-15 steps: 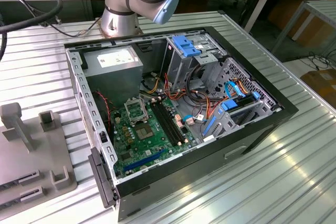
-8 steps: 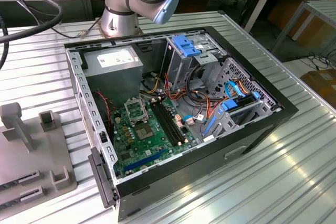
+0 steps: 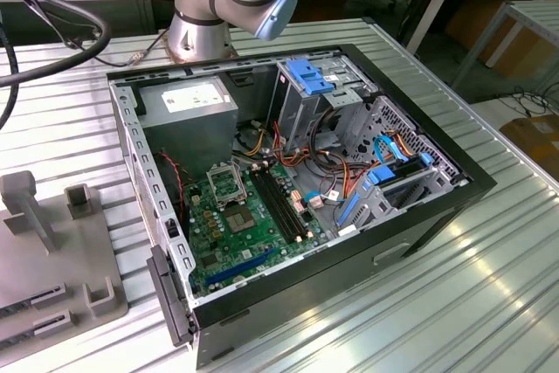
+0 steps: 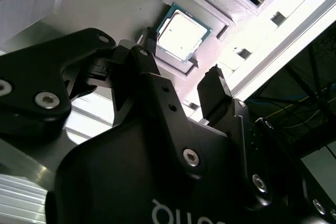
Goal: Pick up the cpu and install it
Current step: 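Pick up the cpu and move it towards the insertion slot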
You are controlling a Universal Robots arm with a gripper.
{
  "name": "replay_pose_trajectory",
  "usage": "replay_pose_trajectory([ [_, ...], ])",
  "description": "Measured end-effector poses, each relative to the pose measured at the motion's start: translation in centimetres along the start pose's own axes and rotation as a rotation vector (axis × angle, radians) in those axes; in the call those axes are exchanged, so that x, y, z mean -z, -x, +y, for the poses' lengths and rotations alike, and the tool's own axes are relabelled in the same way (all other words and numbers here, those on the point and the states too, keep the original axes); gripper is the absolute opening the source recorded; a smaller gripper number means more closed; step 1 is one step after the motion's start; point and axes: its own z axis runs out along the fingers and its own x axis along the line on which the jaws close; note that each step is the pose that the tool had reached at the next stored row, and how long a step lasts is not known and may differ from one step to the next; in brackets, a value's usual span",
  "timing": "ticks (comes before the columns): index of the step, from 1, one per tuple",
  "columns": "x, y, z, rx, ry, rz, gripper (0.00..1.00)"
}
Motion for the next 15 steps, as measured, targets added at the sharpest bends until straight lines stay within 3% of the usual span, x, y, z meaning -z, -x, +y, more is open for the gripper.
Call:
replay_pose_trajectory([
  [5,-0.1,0.0,-0.01,0.0,-0.0004,-0.0004,0.58],
  [10,-0.83,0.02,-0.04,-0.002,-0.008,0.0004,0.58],
  [13,-1.15,0.02,-0.04,-0.003,-0.0169,0.0008,0.58],
  [15,-1.3,0.03,-0.04,-0.004,-0.0268,0.0014,0.58],
])
